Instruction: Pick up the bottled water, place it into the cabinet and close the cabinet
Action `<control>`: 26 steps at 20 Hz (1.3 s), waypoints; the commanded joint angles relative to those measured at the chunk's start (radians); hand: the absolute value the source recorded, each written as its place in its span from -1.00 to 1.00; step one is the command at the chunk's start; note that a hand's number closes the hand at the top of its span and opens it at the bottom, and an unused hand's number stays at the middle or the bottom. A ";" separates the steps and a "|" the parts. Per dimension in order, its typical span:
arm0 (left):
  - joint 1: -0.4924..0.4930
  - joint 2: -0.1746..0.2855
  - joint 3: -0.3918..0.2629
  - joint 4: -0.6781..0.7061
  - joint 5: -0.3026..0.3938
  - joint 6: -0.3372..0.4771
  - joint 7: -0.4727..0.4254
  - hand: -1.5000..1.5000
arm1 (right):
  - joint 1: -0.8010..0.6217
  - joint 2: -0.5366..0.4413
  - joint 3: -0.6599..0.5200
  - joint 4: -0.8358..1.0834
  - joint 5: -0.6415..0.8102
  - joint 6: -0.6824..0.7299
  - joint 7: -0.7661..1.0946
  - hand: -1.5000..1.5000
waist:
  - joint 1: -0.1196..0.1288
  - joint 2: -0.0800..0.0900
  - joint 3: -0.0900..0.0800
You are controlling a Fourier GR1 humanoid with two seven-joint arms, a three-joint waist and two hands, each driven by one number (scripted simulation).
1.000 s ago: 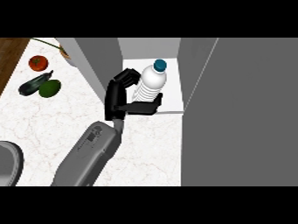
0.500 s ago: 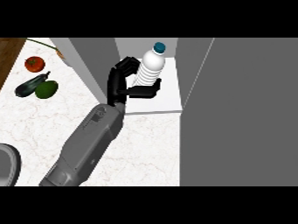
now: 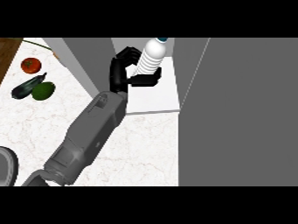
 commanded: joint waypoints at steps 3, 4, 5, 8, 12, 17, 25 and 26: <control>-0.067 -0.001 0.027 0.153 -0.016 0.003 -0.079 1.00 | 0.015 -0.011 -0.009 -0.143 -0.077 -0.053 0.062 -1.00 | 0.000 0.007 -0.001; -0.077 0.005 0.033 0.180 -0.034 -0.003 -0.091 -1.00 | 0.028 0.001 0.008 -0.149 -0.059 -0.036 0.055 -1.00 | -0.001 0.007 -0.001; -0.130 0.010 0.033 0.202 -0.042 0.005 -0.054 -1.00 | -0.006 0.003 0.012 -0.108 -0.055 -0.037 0.043 -1.00 | 0.004 0.006 0.000; -0.188 0.039 0.041 0.261 -0.049 0.002 -0.030 -1.00 | -0.013 -0.023 -0.015 -0.075 -0.071 -0.004 0.027 -1.00 | -0.011 0.010 0.000; -0.208 -0.001 0.039 0.298 -0.044 0.026 -0.026 -1.00 | -0.004 -0.008 -0.002 -0.074 -0.034 0.009 0.029 -1.00 | -0.017 0.008 0.001; -0.195 0.009 0.057 0.330 -0.058 0.001 -0.107 -1.00 | -0.012 -0.001 0.007 -0.072 -0.042 0.018 0.017 -1.00 | -0.016 0.011 0.000; -0.228 -0.001 0.107 0.249 -0.006 -0.097 -0.233 -1.00 | -0.084 -0.047 -0.018 -0.040 -0.051 -0.029 0.048 -1.00 | 0.000 0.009 0.000; -0.216 -0.001 0.093 0.248 0.001 -0.114 -0.234 -1.00 | -0.073 -0.017 -0.002 -0.054 -0.037 -0.040 0.050 -1.00 | -0.008 0.006 0.000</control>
